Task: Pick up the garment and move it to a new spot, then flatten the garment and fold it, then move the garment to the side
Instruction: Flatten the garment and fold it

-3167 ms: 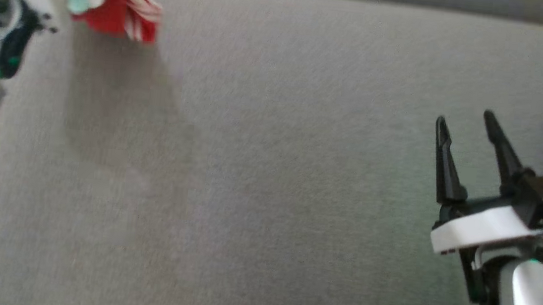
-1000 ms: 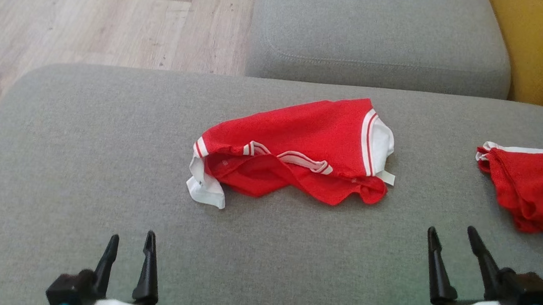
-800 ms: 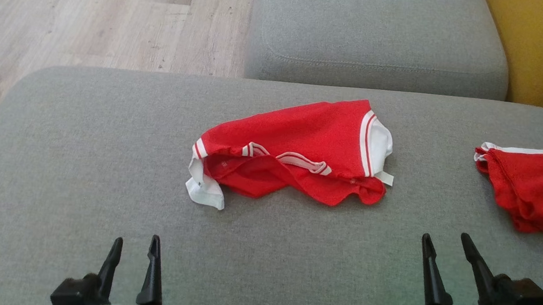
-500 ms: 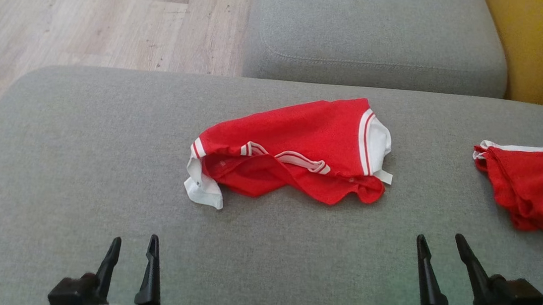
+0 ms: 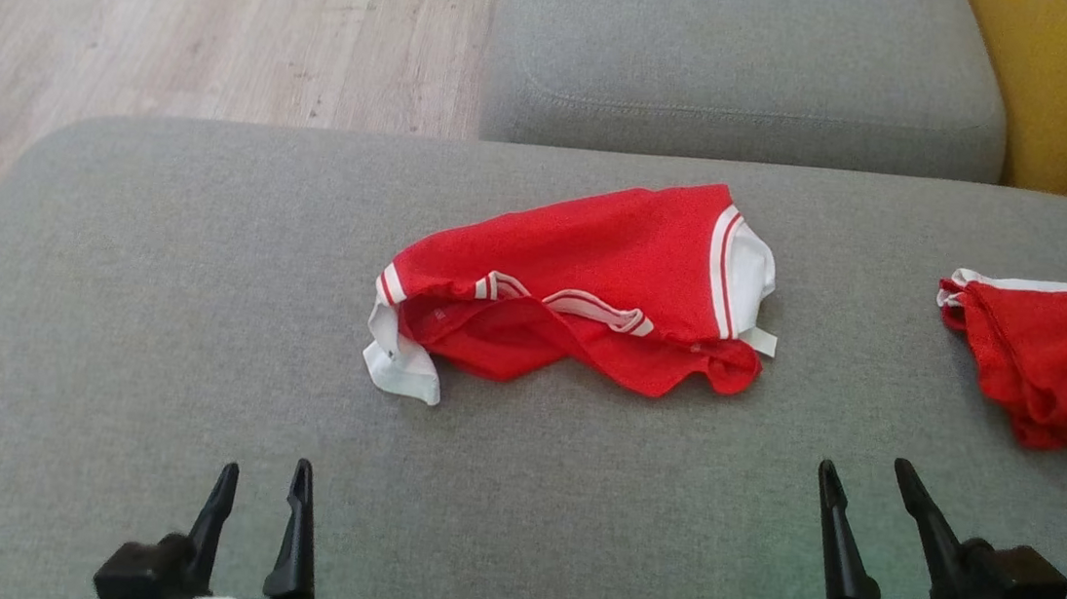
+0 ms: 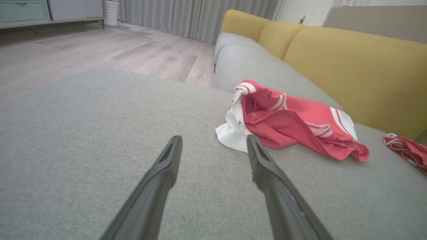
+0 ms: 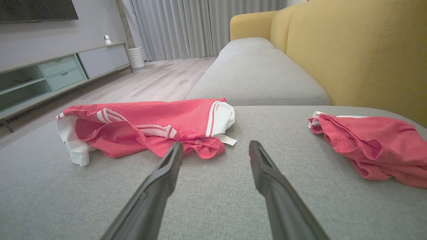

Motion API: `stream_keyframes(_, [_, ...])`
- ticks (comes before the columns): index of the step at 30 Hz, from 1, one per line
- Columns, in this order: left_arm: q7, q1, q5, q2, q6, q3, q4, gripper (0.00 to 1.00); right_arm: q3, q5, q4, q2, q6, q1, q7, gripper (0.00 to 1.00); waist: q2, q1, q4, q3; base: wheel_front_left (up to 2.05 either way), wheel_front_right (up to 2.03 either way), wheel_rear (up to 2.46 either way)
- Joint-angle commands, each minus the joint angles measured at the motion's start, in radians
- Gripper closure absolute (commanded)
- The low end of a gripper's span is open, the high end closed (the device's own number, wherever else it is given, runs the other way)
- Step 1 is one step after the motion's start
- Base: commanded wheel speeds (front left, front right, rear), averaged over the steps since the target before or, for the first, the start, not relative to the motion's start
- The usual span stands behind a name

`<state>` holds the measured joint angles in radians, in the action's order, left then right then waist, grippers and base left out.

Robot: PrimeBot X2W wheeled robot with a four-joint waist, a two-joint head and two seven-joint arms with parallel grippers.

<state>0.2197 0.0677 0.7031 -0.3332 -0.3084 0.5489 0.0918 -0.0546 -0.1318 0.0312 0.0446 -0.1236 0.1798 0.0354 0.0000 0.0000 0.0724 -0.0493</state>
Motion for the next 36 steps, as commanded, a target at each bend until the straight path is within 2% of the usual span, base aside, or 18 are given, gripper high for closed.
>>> stream_keyframes(1, [-0.002,-0.052,-0.012,-0.021,-0.004,-0.031,-0.034,0.0,-0.019,0.009,-0.037,0.006,-0.007,-0.038,0.005,0.0,0.0,0.0,0.002,0.007,0.0,0.0,0.0])
stream_keyframes(5, [-0.022,-0.113,-0.038,-0.026,0.006,-0.011,-0.036,0.0,-0.02,0.019,-0.044,0.006,-0.007,-0.049,0.001,0.0,0.0,0.0,0.002,0.029,0.0,0.0,0.0])
stream_keyframes(10, [-0.078,-0.271,-0.082,-0.014,0.048,0.035,-0.002,0.0,-0.027,0.039,-0.068,0.006,-0.007,-0.092,-0.01,0.0,0.0,0.0,-0.011,0.102,0.0,0.0,0.0])
stream_keyframes(19, [-0.153,-0.536,-0.161,-0.026,0.107,0.075,0.218,0.0,-0.059,0.071,-0.096,0.006,-0.007,-0.215,-0.017,0.0,0.0,0.0,-0.08,0.266,0.0,0.0,0.0])
stream_keyframes(22, [-0.157,-0.594,-0.178,-0.032,0.128,0.083,0.296,0.0,-0.065,0.076,-0.092,0.006,-0.007,-0.238,-0.013,0.0,0.0,0.0,-0.101,0.303,0.0,0.0,0.0])
stream_keyframes(27, [-0.093,-0.648,-0.168,-0.02,0.136,0.051,0.343,0.0,-0.052,0.077,-0.081,0.006,-0.007,-0.248,-0.001,0.0,0.0,0.0,-0.115,0.321,0.0,0.0,0.0])
stream_keyframes(28, [-0.076,-0.657,-0.161,-0.014,0.139,0.042,0.346,0.22,-0.047,0.078,-0.078,0.006,-0.007,-0.248,0.001,0.0,0.0,0.0,-0.115,0.322,0.0,0.0,0.0])
stream_keyframes(30, [-0.04,-0.674,-0.144,-0.002,0.141,0.019,0.343,1.0,-0.041,0.082,-0.073,0.006,-0.007,-0.246,0.005,0.0,0.0,0.0,-0.114,0.322,0.0,0.0,0.0])
stream_keyframes(33, [-0.012,-0.689,-0.112,0.004,0.129,-0.03,0.343,1.0,-0.038,0.083,-0.067,0.006,-0.007,-0.244,0.008,0.0,0.0,0.0,-0.11,0.319,0.0,0.0,0.0])
stream_keyframes(36, [-0.01,-0.699,-0.094,-0.025,0.094,-0.08,0.364,1.0,-0.048,0.08,-0.063,0.006,-0.007,-0.246,0.008,0.0,0.0,0.0,-0.106,0.316,0.0,0.0,0.0])
